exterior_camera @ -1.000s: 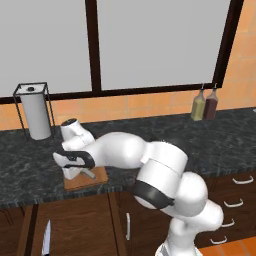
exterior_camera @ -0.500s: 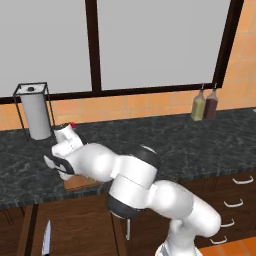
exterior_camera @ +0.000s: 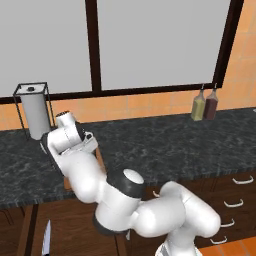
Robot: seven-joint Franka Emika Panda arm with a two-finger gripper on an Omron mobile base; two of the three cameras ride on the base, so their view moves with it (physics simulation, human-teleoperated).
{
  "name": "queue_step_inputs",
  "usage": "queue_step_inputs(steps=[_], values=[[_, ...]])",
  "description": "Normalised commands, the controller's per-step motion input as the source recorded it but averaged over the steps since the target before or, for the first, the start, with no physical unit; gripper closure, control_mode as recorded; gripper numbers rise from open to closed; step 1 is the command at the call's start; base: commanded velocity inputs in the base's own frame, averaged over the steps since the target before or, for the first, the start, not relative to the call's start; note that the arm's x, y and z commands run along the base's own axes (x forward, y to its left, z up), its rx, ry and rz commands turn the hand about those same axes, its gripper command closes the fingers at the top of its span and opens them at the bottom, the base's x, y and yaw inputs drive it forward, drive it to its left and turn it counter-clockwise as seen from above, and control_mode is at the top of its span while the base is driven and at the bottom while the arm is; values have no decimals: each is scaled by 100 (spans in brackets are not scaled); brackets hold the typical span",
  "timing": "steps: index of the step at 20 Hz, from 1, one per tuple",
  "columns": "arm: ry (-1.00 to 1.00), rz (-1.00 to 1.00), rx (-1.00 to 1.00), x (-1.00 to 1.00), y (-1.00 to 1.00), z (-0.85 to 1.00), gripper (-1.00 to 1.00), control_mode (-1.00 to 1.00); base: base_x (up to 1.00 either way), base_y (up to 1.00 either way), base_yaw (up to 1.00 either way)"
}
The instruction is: Place the appropriate cutting tool for cutting the cucumber skin on the cutting board.
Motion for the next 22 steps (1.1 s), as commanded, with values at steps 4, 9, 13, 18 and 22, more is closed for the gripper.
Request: queue_step_inputs(steps=[4,9,13,18,22], values=[[-5,0,0,-34,-80,81,-100,-100,0,0,0],[-2,-4,7,-32,-97,39,-100,-100,0,0,0],[0,-9,16,-8,-100,4,-100,-100,0,0,0],[0,-9,18,-7,-100,0,-100,-100,0,0,0],[0,-8,18,-10,-100,0,-100,-100,0,0,0]])
